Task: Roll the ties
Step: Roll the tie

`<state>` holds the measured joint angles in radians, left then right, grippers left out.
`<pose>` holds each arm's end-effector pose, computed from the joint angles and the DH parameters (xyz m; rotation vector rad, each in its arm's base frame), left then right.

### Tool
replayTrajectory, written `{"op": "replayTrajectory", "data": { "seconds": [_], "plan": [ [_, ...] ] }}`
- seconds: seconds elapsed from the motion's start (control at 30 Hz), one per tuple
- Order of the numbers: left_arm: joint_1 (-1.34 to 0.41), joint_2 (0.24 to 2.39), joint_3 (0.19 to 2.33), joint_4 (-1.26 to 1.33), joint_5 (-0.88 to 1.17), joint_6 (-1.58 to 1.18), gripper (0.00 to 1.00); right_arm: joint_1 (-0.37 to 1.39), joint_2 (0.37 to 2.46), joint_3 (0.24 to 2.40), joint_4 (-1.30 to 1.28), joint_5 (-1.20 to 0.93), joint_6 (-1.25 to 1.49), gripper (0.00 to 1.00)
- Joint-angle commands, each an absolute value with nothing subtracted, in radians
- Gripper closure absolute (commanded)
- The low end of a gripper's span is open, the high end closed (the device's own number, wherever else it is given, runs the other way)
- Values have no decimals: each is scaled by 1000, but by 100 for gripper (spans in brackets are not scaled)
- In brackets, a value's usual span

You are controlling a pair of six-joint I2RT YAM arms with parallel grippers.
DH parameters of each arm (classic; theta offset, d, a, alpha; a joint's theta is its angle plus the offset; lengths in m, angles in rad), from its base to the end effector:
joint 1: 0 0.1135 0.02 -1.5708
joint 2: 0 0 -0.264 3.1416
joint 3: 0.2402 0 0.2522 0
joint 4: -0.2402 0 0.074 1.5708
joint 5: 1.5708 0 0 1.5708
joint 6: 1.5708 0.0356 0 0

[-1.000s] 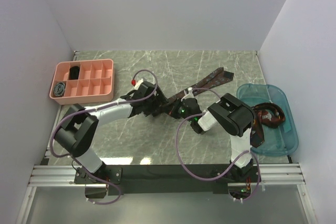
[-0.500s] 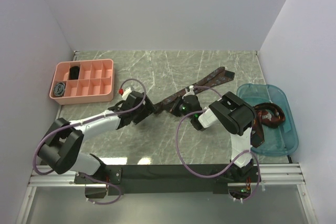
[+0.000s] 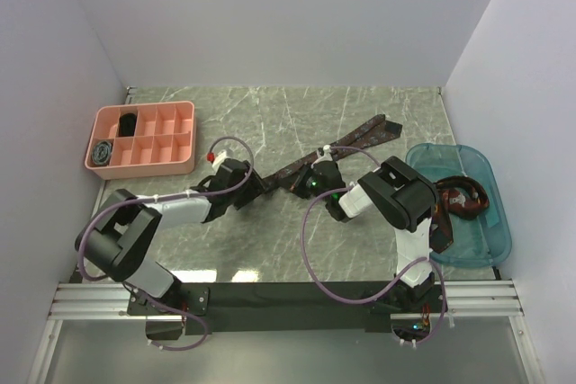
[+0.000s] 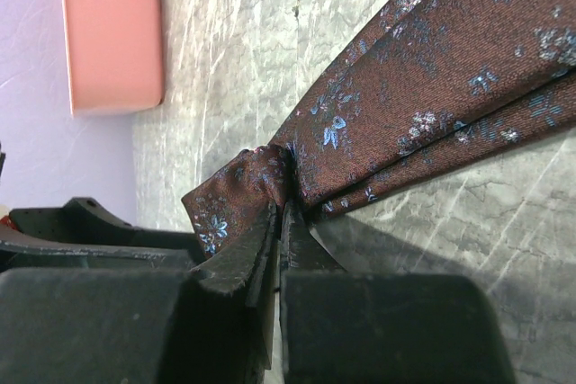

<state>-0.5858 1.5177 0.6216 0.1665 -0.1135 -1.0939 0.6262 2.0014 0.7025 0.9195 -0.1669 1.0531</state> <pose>0.2417 -0.1555 0.1504 -0.6640 2.3138 -0.7101 0.2843 0.2129 0.0931 0.3388 2.1428 1.2139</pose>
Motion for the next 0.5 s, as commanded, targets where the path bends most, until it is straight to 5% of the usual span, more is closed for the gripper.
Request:
{"op": "replayTrajectory", "data": {
  "seconds": [0.0, 0.33, 0.47],
  "plan": [
    [-583, 1572, 663, 227, -100, -1035, 32, 618, 2054, 699, 755, -140, 1005, 100],
    [-574, 1657, 692, 252, -120, -1006, 44, 617, 2059, 707, 738, -146, 999, 100],
    [-569, 1675, 686, 267, -121, -999, 60, 618, 2062, 710, 732, -149, 997, 100]
  ]
}}
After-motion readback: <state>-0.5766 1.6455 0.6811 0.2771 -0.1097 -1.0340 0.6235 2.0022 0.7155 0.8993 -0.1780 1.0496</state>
